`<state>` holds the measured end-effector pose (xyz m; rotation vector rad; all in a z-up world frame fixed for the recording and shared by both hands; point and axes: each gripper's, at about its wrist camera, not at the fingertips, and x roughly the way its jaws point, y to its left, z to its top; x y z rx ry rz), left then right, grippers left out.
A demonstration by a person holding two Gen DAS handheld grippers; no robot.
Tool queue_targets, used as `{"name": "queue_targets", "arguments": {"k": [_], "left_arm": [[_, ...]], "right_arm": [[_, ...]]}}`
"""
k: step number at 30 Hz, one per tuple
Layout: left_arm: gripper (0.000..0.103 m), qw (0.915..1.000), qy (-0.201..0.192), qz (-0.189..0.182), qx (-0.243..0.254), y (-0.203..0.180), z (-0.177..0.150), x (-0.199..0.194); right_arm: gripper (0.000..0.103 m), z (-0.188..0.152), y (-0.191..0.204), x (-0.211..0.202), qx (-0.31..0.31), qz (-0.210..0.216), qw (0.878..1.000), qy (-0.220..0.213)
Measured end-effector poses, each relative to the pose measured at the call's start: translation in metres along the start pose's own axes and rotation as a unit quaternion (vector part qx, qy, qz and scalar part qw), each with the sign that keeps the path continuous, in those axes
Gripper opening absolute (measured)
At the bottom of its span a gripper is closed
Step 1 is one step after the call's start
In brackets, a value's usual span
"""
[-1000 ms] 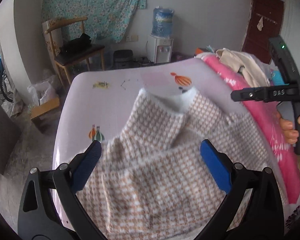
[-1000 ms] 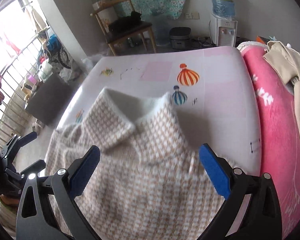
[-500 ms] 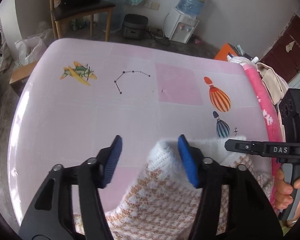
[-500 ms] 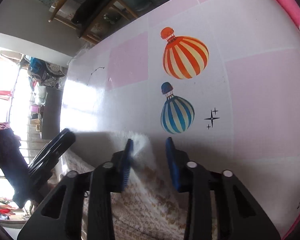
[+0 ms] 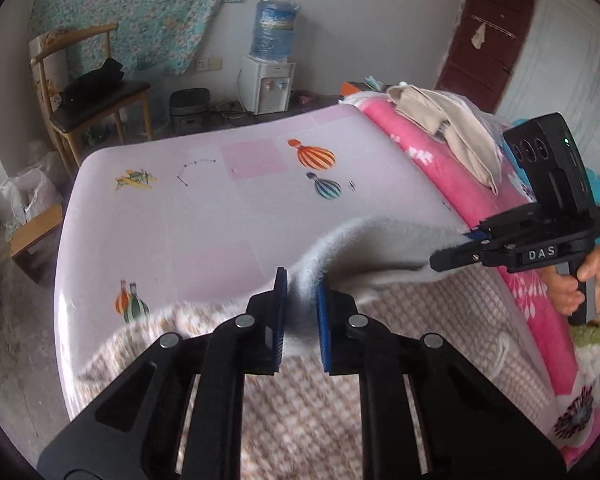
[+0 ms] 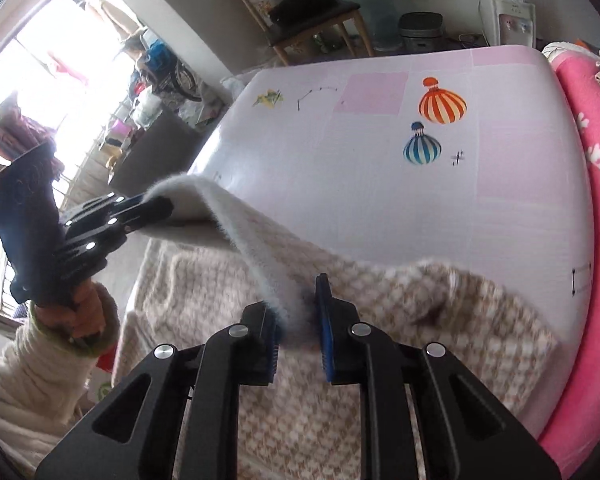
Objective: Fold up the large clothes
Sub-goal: 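Lift the hem with both tools and fold it over toward the collar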
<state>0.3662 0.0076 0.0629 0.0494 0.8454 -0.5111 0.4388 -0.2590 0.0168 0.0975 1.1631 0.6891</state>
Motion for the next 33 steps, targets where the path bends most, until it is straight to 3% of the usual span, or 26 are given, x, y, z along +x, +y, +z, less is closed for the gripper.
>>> {"name": "queue_targets", "arguments": {"k": [2,4,8,12,15,19,22,25,28,31,33], "left_arm": [[0.013,0.9997,0.020,0.003,0.017,-0.011,-0.028,0.002],[0.013,0.9986,0.040,0.021,0.029,-0.018,-0.050,0.010],[0.013,0.9980,0.043,0.035,0.028,-0.016,-0.067,0.018],[0.013,0.9979,0.044,0.036,0.031,-0.014,-0.069,0.021],[0.013,0.9976,0.044,0.039,0.037,-0.015,-0.073,0.022],[0.017,0.9977,0.047,0.044,0.018,-0.008,-0.081,0.014],[0.020,0.9983,0.050,0.029,-0.009,0.000,-0.085,-0.003],[0.020,0.9991,0.012,0.000,-0.042,0.011,-0.078,-0.029],[0.020,0.9975,-0.015,-0.021,-0.065,0.015,-0.053,-0.033],[0.022,0.9975,-0.012,-0.036,-0.059,0.003,-0.028,-0.008],[0.023,0.9976,0.018,-0.039,-0.054,-0.005,-0.022,0.022]], "right_arm": [[0.020,-0.016,0.003,0.002,-0.010,-0.023,1.000,0.017],[0.020,-0.018,0.005,-0.010,-0.007,-0.025,1.000,0.006],[0.020,-0.003,0.014,-0.051,0.004,0.029,0.997,-0.066],[0.020,0.025,0.035,-0.048,-0.002,0.065,0.994,-0.089],[0.020,0.034,0.037,-0.004,0.010,0.072,0.996,-0.046],[0.020,0.009,0.023,0.072,0.051,0.058,0.995,0.055],[0.017,-0.007,0.016,0.065,0.060,0.074,0.995,0.028],[0.017,-0.017,0.014,0.065,0.061,0.077,0.995,0.020],[0.017,-0.021,0.027,0.068,0.038,0.044,0.998,0.004],[0.018,-0.026,0.036,0.066,0.020,0.018,1.000,-0.009],[0.018,-0.033,0.035,0.062,0.017,0.014,1.000,-0.012]]}}
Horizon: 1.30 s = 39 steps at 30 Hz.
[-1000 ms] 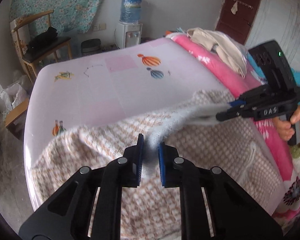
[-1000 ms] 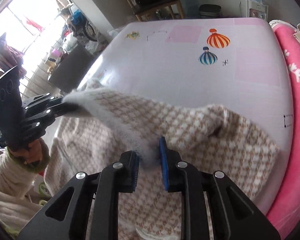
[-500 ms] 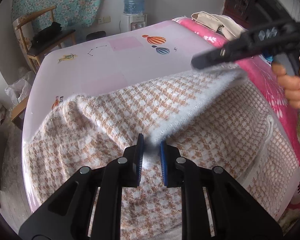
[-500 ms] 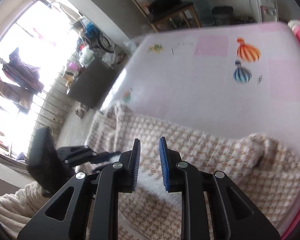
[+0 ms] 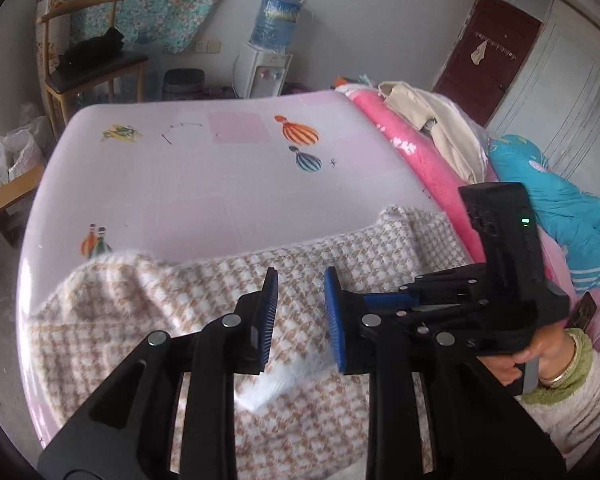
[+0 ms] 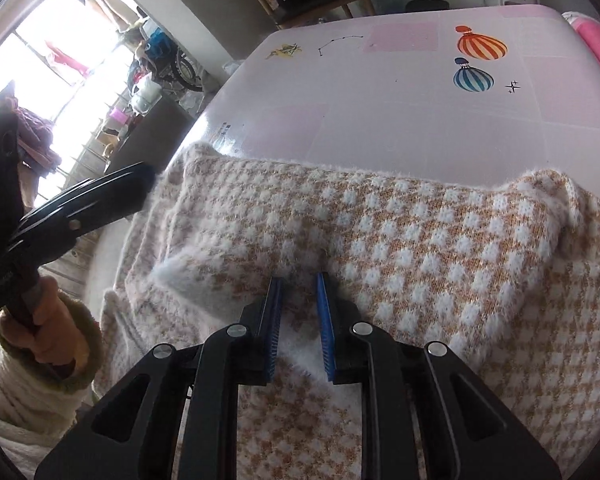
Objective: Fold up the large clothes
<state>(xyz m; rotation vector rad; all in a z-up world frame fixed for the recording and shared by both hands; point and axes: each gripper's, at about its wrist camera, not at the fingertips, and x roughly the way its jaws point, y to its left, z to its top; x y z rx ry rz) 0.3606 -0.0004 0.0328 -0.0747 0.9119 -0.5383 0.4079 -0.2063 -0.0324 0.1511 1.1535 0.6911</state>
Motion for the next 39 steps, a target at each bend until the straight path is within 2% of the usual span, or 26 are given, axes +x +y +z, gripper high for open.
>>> {"name": "queue_targets", "arguments": {"k": [1,3,6,8,10,13,17,19,21,22,24,25,28,30,32,35,36,39], "left_arm": [[0.023,0.9997,0.022,0.006,0.007,-0.002,-0.002,0.017],[0.023,0.9967,0.060,0.043,0.034,-0.007,-0.014,0.044],[0.024,0.9954,0.043,0.053,0.067,-0.010,-0.030,0.038],[0.024,0.9964,0.042,0.046,0.058,-0.005,-0.035,0.033],[0.024,0.9974,0.038,0.038,0.049,0.000,-0.038,0.031],[0.024,0.9986,0.033,0.030,0.030,0.004,-0.040,0.029],[0.024,0.9991,0.025,0.025,0.023,0.006,-0.043,0.026],[0.024,0.9994,0.020,0.020,0.021,0.007,-0.046,0.025],[0.024,0.9996,0.017,0.013,0.017,0.009,-0.048,0.024],[0.024,0.9997,0.015,0.008,0.015,0.011,-0.049,0.023],[0.024,0.9999,0.012,0.000,0.010,0.014,-0.050,0.023],[0.024,0.9999,0.010,-0.006,0.005,0.017,-0.051,0.023],[0.024,0.9998,0.004,-0.018,-0.007,0.021,-0.051,0.023],[0.024,0.9998,0.000,-0.019,-0.011,0.021,-0.052,0.023],[0.024,0.9999,-0.001,-0.013,-0.010,0.019,-0.054,0.022],[0.024,1.0000,0.000,-0.003,-0.007,0.015,-0.056,0.020],[0.024,1.0000,0.002,-0.001,-0.005,0.015,-0.058,0.018],[0.024,0.9999,0.010,0.002,-0.005,0.016,-0.063,0.005]], "right_arm": [[0.018,-0.005,-0.001,-0.004,0.001,-0.003,1.000,0.001],[0.014,-0.013,-0.007,-0.017,0.005,-0.017,1.000,0.009],[0.011,-0.021,-0.016,-0.053,0.013,-0.054,0.998,0.000],[0.014,-0.014,-0.015,-0.078,0.004,-0.090,0.995,-0.031],[0.014,0.000,-0.013,-0.091,-0.005,-0.100,0.993,-0.055],[0.015,0.025,-0.010,-0.076,-0.019,-0.106,0.992,-0.063],[0.015,0.036,-0.025,-0.023,-0.059,-0.180,0.981,-0.033],[0.015,0.029,-0.047,-0.028,-0.033,-0.128,0.990,-0.047],[0.013,0.025,-0.059,-0.042,0.010,-0.113,0.992,-0.047],[0.013,0.022,-0.060,-0.048,0.019,-0.124,0.991,-0.045],[0.022,0.017,-0.053,-0.057,0.014,-0.194,0.980,-0.041],[0.022,0.016,-0.049,-0.061,0.009,-0.195,0.980,-0.044],[0.023,0.019,-0.028,-0.066,-0.001,-0.146,0.988,-0.058],[0.032,0.022,-0.008,-0.056,-0.032,-0.133,0.988,-0.067],[0.040,0.021,0.007,-0.038,-0.061,-0.128,0.988,-0.056],[0.042,0.004,0.015,-0.008,-0.077,-0.149,0.986,-0.018],[0.043,-0.005,0.021,-0.008,-0.095,-0.163,0.981,-0.034],[0.045,-0.025,0.034,-0.015,-0.119,-0.196,0.973,-0.031]]}}
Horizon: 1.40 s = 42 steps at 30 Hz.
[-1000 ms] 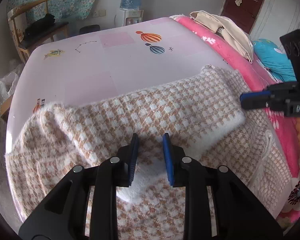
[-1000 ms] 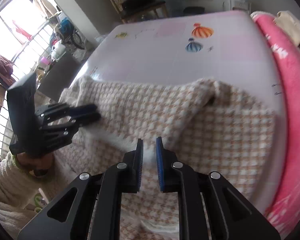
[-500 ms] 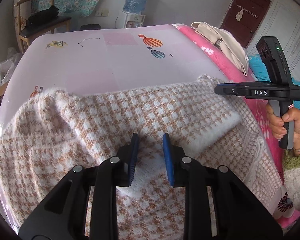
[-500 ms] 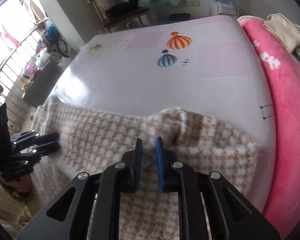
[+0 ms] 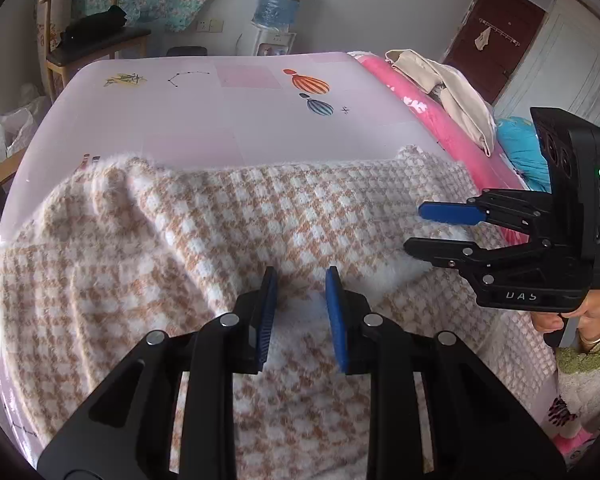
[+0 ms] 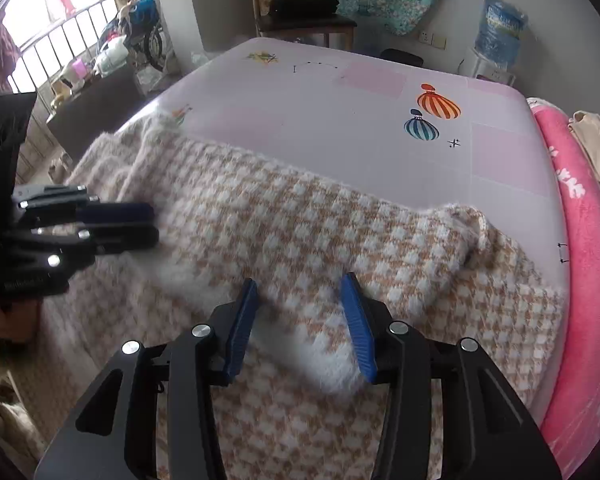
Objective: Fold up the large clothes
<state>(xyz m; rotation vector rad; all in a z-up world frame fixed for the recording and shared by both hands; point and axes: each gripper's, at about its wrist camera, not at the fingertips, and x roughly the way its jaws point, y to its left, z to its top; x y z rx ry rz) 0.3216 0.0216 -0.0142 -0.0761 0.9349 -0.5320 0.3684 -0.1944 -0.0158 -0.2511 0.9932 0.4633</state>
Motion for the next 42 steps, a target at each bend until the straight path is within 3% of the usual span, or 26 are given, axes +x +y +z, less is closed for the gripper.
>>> {"name": "queue_targets", "arguments": {"k": [3,5,8,11,14,16,17,19,23,26,31,34,37,42], "left_arm": [[0.024,0.9999,-0.004,-0.006,-0.012,0.006,0.001,-0.020],[0.024,0.9996,-0.028,-0.003,-0.006,0.006,0.007,-0.036],[0.024,0.9984,-0.055,0.002,0.010,0.001,0.025,-0.046],[0.028,0.9989,-0.045,0.001,0.016,-0.006,0.048,-0.027],[0.028,0.9996,-0.021,0.016,0.015,-0.009,0.058,0.006],[0.028,0.9982,0.010,0.058,0.009,-0.004,0.052,0.026],[0.027,0.9975,0.019,0.067,0.005,0.000,0.045,0.031],[0.028,0.9980,0.001,0.063,0.006,0.005,0.032,0.023],[0.027,0.9972,0.001,0.071,0.024,0.007,0.014,0.010],[0.027,0.9964,0.005,0.079,0.031,0.007,0.011,0.004],[0.027,0.9962,-0.002,0.084,0.021,0.008,0.007,0.003],[0.027,0.9961,-0.007,0.087,0.014,0.008,0.005,0.001],[0.027,0.9966,-0.002,0.082,-0.003,0.010,0.001,-0.008],[0.036,0.9957,0.000,0.083,-0.040,0.016,-0.015,-0.047]], "right_arm": [[0.048,-0.009,0.000,-0.013,-0.005,-0.014,1.000,0.015],[0.048,-0.006,-0.001,-0.027,-0.002,-0.021,1.000,0.016],[0.048,0.014,-0.005,-0.051,0.018,0.000,0.999,-0.027],[0.049,0.041,-0.007,-0.047,0.045,0.022,0.997,-0.055],[0.050,0.054,-0.003,-0.011,0.059,0.023,0.997,-0.035],[0.049,0.046,0.001,0.019,0.058,0.012,0.998,0.003],[0.051,0.037,0.001,0.023,0.059,0.015,0.998,-0.007],[0.053,0.022,0.011,0.019,0.031,-0.005,0.999,-0.011],[0.053,-0.002,0.018,0.004,-0.006,-0.032,0.999,-0.010],[0.053,-0.003,0.011,-0.010,0.007,-0.040,0.999,0.008],[0.054,0.009,-0.006,-0.031,0.053,-0.046,0.997,-0.023],[0.057,-0.001,-0.016,0.000,0.046,-0.085,0.995,0.024],[0.061,-0.022,-0.034,-0.009,0.122,-0.036,0.992,0.025],[0.061,-0.056,-0.033,-0.064,0.170,-0.015,0.985,-0.010]]}}
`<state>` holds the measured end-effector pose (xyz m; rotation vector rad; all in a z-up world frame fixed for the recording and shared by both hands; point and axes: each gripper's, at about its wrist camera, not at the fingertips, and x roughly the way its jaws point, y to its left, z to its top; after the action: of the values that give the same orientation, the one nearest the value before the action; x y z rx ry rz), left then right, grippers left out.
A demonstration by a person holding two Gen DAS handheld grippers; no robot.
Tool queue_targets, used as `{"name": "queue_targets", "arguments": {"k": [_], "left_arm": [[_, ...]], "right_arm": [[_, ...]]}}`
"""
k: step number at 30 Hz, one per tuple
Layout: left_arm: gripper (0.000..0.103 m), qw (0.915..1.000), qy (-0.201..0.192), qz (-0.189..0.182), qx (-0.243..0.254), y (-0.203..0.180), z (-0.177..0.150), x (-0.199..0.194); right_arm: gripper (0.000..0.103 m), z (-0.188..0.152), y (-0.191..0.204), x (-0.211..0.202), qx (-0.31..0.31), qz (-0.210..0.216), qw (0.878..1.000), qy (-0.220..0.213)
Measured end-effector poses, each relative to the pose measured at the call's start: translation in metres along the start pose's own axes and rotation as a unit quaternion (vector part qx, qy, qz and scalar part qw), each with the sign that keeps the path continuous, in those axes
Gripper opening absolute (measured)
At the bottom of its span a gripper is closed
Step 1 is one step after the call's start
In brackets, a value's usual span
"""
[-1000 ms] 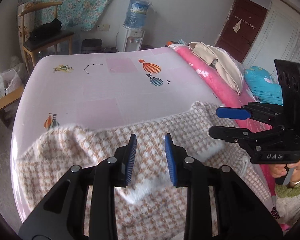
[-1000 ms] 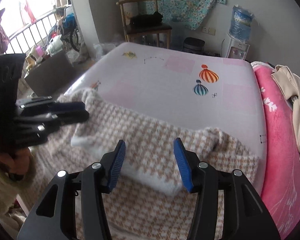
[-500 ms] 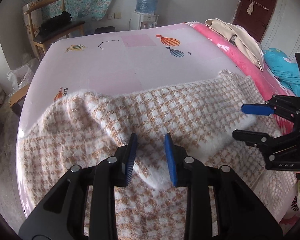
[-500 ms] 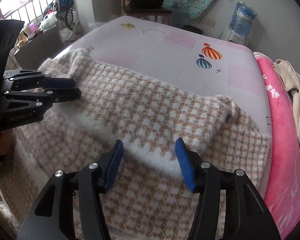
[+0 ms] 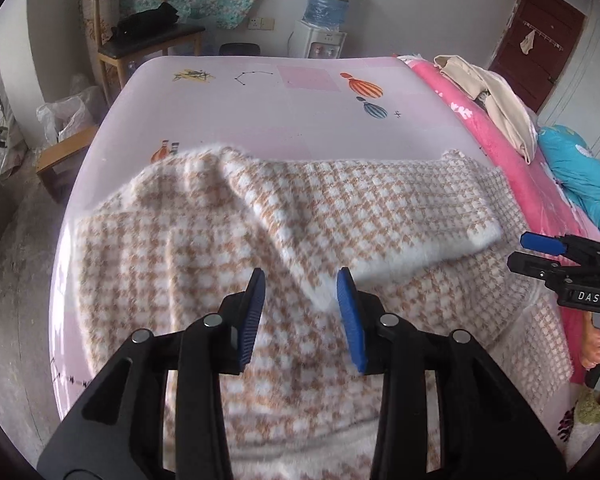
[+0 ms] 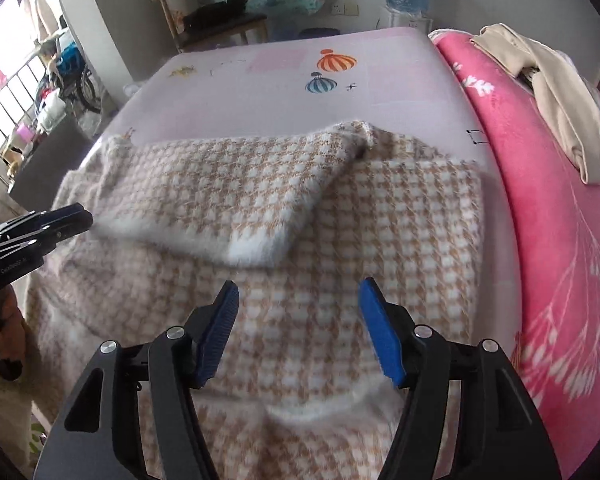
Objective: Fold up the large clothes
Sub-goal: 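Move both open tools to the new folded edge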
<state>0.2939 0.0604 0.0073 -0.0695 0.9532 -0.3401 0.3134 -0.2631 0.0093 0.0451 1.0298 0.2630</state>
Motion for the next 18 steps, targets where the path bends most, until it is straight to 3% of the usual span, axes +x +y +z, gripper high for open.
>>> {"name": "queue_targets", "arguments": {"k": [7,12,18], "left_arm": [[0.053,0.9987,-0.043,0.002,-0.030,0.011,-0.049,-0.079],[0.056,0.9972,-0.041,0.012,-0.062,0.020,-0.103,-0.106],[0.054,0.9962,-0.021,0.032,-0.078,0.029,-0.159,-0.108]], "right_arm": [[0.075,-0.041,0.026,-0.054,-0.023,0.052,0.997,-0.047],[0.078,-0.084,0.049,-0.045,-0.043,0.072,0.996,-0.016],[0.078,-0.120,0.055,-0.023,-0.030,0.079,0.996,0.027]]}}
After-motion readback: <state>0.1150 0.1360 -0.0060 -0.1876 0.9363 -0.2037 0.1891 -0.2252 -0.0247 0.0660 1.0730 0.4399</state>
